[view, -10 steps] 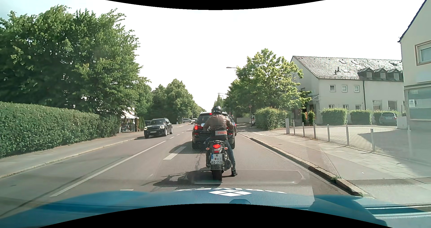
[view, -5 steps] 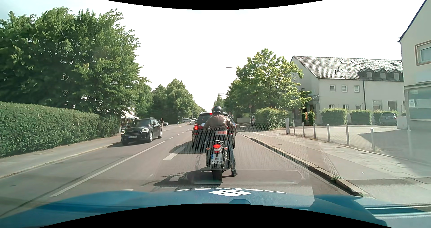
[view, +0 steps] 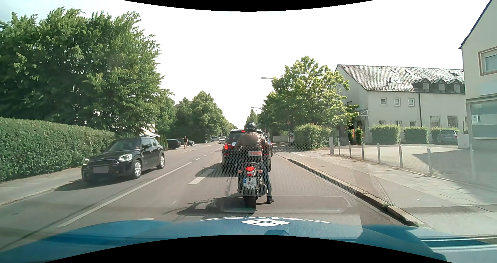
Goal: Follow the waypoints while adhering to traffic rules and regulations
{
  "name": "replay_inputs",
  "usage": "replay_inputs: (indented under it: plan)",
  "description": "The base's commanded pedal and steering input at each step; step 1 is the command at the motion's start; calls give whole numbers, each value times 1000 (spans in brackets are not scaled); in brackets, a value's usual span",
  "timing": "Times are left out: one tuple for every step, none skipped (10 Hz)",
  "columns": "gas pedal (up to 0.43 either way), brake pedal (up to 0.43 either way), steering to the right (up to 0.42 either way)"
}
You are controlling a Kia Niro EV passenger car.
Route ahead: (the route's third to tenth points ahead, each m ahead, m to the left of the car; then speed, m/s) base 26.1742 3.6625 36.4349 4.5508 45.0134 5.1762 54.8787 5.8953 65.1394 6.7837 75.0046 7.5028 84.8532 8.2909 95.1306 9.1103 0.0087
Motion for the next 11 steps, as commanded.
replay_inputs:
  plan:
    - [0, 311, -21]
    - [0, 311, -21]
    - [0, 311, -21]
    - [0, 311, -21]
    - [0, 311, -21]
    - [0, 311, -21]
    - [0, 311, -21]
    - [0, 311, -21]
    - [0, 311, -21]
    - [0, 311, -21]
    - [0, 311, -21]
